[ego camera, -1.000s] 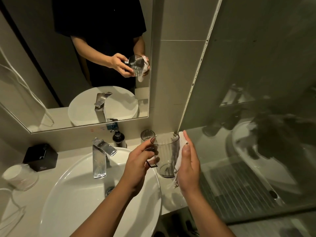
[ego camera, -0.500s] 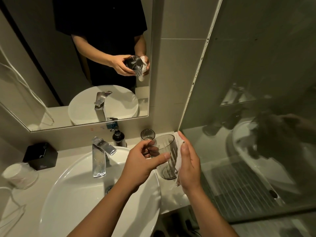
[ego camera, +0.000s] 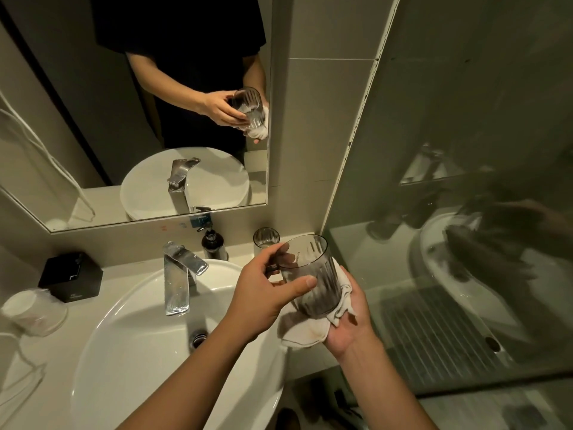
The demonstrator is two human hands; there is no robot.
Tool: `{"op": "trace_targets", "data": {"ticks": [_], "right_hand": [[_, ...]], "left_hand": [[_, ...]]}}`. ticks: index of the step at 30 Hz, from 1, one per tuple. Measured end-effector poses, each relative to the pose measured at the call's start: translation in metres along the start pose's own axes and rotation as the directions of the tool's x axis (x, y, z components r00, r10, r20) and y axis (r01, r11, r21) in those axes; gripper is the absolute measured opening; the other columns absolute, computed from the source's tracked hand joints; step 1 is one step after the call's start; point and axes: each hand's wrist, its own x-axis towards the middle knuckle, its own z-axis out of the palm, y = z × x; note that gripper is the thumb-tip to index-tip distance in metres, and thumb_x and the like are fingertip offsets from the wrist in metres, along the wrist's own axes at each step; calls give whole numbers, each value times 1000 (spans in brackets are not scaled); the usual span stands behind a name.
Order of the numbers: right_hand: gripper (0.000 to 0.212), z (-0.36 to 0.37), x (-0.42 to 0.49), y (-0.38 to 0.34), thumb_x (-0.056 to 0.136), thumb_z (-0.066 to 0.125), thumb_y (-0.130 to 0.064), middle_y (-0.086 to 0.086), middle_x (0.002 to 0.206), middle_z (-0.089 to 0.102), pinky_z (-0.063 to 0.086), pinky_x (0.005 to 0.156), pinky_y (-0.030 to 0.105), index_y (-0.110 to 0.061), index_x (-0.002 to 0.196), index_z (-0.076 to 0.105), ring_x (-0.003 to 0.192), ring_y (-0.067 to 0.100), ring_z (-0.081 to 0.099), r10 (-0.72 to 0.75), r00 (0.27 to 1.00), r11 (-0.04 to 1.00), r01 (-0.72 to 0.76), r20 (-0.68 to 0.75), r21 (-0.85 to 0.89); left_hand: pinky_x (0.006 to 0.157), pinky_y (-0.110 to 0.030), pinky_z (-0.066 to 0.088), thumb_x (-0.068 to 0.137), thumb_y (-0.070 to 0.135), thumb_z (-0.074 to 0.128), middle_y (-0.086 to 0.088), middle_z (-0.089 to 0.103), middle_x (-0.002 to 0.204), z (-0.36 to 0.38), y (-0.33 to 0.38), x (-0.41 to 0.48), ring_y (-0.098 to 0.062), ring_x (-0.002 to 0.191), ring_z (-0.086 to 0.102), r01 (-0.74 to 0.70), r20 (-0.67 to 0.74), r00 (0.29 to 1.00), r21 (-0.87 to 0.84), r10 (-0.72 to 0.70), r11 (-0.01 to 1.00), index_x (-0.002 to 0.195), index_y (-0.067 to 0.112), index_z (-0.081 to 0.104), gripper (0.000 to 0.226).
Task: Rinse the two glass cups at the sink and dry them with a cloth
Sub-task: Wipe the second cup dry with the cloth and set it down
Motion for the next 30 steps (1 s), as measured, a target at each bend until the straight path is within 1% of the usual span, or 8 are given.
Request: {"op": "trace_targets", "data": {"ticks": [4,8,12,16,21,24,27,30], "right_hand": [[53,-6,2,6,104,48,-40,27,150,50,39,113,62,-7,145,54,140,46,48,34,997,996,-39,66,76],[57,-18,8,10,104,50,-45,25,156,43,27,119,68,-12,151,47,144,48,42,76,994,991,-84,77,105],[60,-27,4,7,107,42,-47,25,160,38,24,122,65,-11,154,41,147,47,37,99,985,991,-110,142,73],[53,-33,-7,2,111,34,-40,26,156,44,35,117,60,-7,151,46,144,45,43,81,991,991,-92,103,101],[51,-41,-11,-4,107,50,-41,21,153,50,33,121,57,-10,147,54,142,39,48,103,994,994,-102,24,-49],[41,-60,-9,-13,104,58,-27,25,141,60,41,115,58,-9,141,60,131,42,58,86,996,979,-81,18,-187],[35,-75,-7,-21,101,59,-9,14,127,72,56,100,46,-19,134,66,116,33,70,-103,991,820,34,-90,-572],[47,-95,9,-16,100,60,-6,-4,140,64,49,94,12,-27,142,60,123,12,63,-317,948,358,84,-37,-930]], "left_hand": [[87,-23,60,65,30,94,4,70,121,4,-5,1,-8,113,68,-30,-17,999,45,31,999,136,24,59,79],[91,-24,58,64,39,93,10,68,125,7,-7,2,-3,116,65,-72,-20,997,115,75,991,141,26,56,87],[87,-13,53,70,27,96,13,67,125,12,-8,2,4,114,62,-95,-28,995,144,100,985,139,30,55,81],[92,-19,53,70,34,95,19,64,125,16,-11,5,7,115,60,-121,-33,991,199,130,972,138,37,51,81],[92,-17,52,71,37,94,16,62,129,19,-15,16,4,118,58,-114,-57,990,239,131,964,138,41,48,81],[89,-10,48,70,34,95,14,62,127,19,-21,24,4,117,57,-99,-75,990,252,121,963,136,39,48,81],[91,-8,45,67,30,96,10,61,128,20,-31,30,-3,115,59,-82,-99,988,290,115,954,139,31,51,85],[99,-23,49,65,28,98,8,60,131,20,-46,34,-10,118,58,-57,-120,988,323,100,945,137,30,52,85]]}}
